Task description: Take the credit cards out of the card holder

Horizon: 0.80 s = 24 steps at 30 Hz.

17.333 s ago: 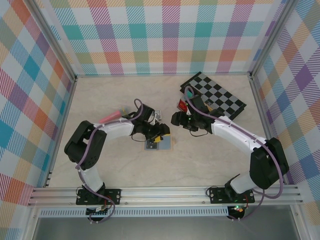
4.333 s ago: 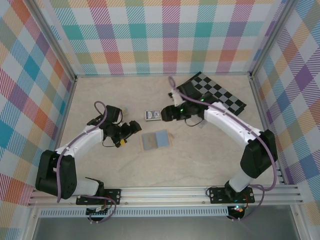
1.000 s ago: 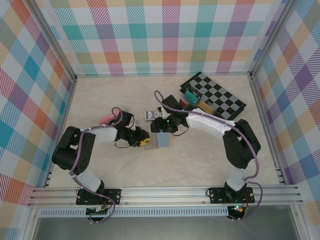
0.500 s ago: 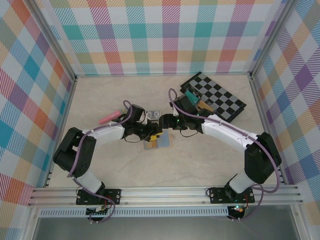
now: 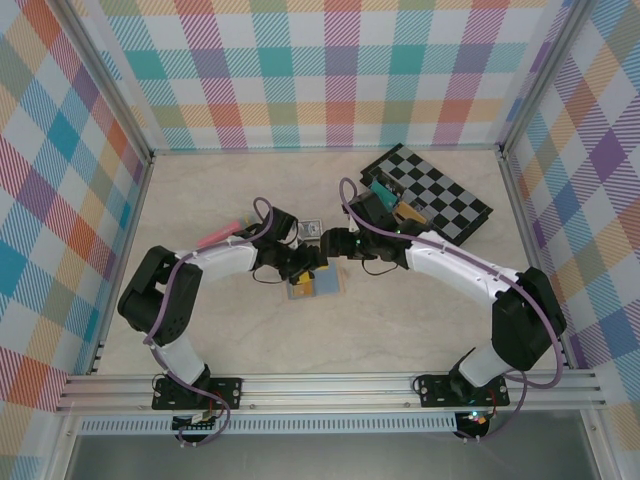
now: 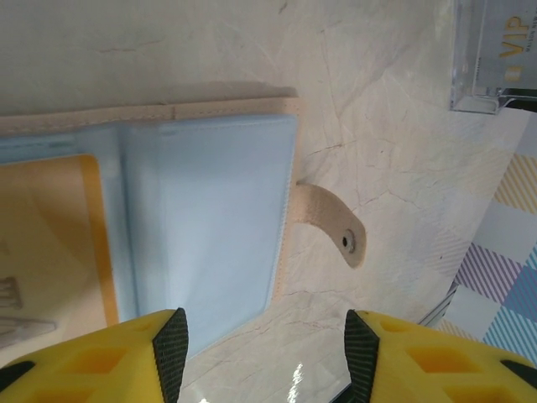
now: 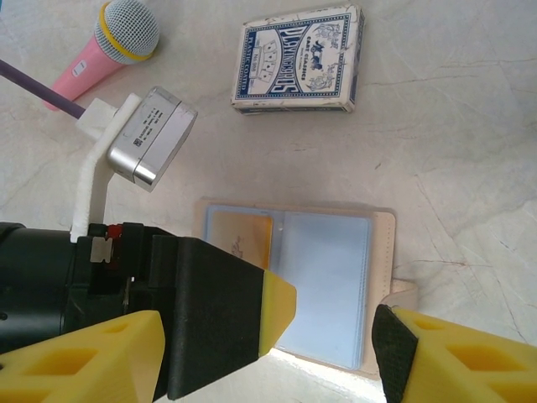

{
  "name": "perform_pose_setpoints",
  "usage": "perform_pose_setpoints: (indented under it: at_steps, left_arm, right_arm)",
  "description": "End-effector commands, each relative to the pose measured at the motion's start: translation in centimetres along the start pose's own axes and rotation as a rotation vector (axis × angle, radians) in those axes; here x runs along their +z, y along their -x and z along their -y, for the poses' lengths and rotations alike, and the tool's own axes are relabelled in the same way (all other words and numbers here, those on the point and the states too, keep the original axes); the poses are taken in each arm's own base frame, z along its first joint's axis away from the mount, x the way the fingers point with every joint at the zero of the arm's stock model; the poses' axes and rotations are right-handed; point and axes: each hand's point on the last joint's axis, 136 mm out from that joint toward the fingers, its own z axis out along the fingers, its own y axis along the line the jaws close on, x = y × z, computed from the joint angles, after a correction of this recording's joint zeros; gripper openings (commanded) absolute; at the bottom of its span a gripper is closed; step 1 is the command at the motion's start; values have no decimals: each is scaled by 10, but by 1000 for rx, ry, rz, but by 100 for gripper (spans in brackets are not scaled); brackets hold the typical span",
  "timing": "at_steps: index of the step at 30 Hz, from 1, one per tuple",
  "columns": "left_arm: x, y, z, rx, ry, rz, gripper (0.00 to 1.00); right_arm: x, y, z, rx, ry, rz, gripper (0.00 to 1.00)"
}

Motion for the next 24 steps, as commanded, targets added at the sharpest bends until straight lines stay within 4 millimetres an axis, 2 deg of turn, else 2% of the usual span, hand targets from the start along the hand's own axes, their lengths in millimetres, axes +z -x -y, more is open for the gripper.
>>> perform_pose_setpoints:
  at_steps: [1,3,8,12,14,20,24]
  left_arm:
    - [-19,10,-4,4,23,50,52]
    - [-32,12,-20,-37,56,70,52]
    - [-62,17,-54,-115,118,149,51]
    - [-72,13,-72,-155,128,167,49]
    - [-73,11,-76,-162,127,168,47]
    - [-67,10,-72,-167,78,154,39]
    - [-61,14,-66,-167,32,146,36]
  right_arm:
    - [-2,1,-8,-13,45,-9,67]
    - [3,-4,-11,-11,64,-44,67]
    - [23,-17,-32,-5,188,-165,67]
    - [45,-29,-42,25,249,-267,61]
    - [54,-32,-40,43,246,-289,57]
    - [77,-38,-34,91,249,-353,36]
    - [89,-41,-23,120,219,-374,33]
